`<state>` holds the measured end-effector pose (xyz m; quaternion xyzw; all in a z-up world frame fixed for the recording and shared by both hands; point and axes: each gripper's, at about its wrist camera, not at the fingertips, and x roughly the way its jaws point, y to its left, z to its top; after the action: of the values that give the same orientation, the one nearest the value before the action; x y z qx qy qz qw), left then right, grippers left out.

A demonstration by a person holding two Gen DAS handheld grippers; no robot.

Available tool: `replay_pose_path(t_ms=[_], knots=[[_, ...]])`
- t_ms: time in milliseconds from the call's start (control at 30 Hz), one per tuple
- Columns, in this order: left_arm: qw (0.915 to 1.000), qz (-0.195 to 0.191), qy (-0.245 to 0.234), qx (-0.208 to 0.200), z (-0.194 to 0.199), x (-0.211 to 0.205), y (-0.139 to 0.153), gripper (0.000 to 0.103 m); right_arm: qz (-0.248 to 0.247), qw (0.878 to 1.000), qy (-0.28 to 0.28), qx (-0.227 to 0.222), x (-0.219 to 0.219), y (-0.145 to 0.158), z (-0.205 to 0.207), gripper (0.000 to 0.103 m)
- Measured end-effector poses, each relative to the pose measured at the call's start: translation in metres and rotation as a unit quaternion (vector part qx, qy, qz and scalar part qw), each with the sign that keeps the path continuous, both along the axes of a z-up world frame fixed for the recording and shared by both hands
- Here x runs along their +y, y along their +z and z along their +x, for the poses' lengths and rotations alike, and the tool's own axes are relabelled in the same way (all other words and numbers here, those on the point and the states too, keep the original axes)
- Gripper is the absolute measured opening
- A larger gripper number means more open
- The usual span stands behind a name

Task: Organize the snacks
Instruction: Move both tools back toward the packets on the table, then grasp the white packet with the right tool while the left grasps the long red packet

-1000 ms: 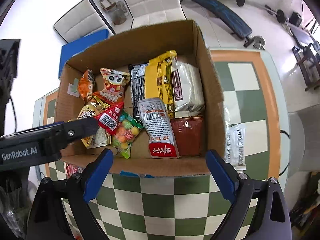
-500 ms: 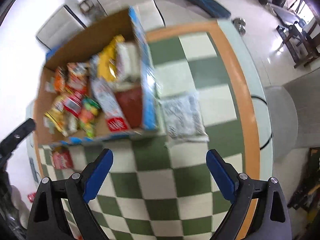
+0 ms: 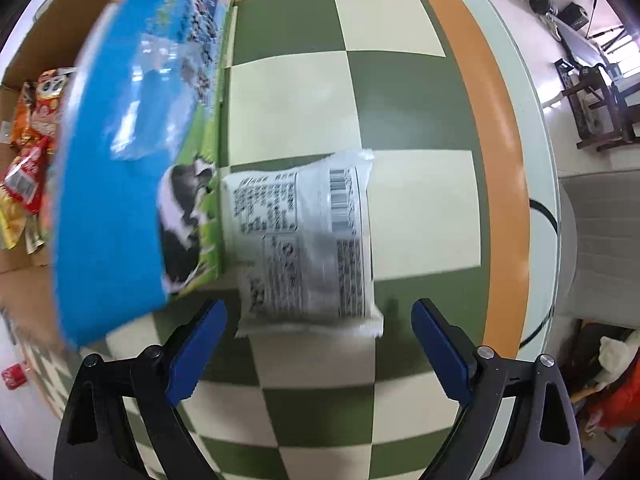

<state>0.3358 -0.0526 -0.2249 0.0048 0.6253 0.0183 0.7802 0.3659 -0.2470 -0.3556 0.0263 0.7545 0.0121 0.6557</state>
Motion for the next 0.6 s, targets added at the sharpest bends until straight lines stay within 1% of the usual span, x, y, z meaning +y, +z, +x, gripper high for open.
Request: replay_pose_path(t_ms=[67, 133, 200, 367, 500, 600], knots=[[1.0, 0.003, 0.003, 0.0, -0.001, 0.003, -0.001, 0.097, 0.006, 1.0, -0.007, 0.008, -0.003, -0.007, 0.001, 0.068], [1.0, 0.001, 0.007, 0.003, -0.003, 0.007, -0.002, 0.097, 0.016, 1.0, -0.02, 0.008, -0.008, -0.008, -0.001, 0.065], [0.9999, -0.001, 0.012, 0.004, -0.006, 0.01, -0.001, 0.097, 0.018, 1.0, -0.024, 0.006, -0.012, -0.006, -0.005, 0.06], [0.9997, -0.008, 0.024, 0.0, -0.029, 0.027, 0.006, 0.097, 0.025, 0.999, -0.029, 0.021, -0.016, -0.003, -0.031, 0.058], [0.9992, 0.001, 0.041, -0.002, -0.056, 0.047, 0.01, 0.097, 0.039, 0.998, -0.027, 0.04, -0.013, -0.001, -0.069, 0.058], [0.9966, -0.002, 0.081, 0.019, -0.082, 0.078, 0.004, 0.097, 0.049, 0.997, -0.013, 0.058, 0.003, 0.001, -0.103, 0.058]])
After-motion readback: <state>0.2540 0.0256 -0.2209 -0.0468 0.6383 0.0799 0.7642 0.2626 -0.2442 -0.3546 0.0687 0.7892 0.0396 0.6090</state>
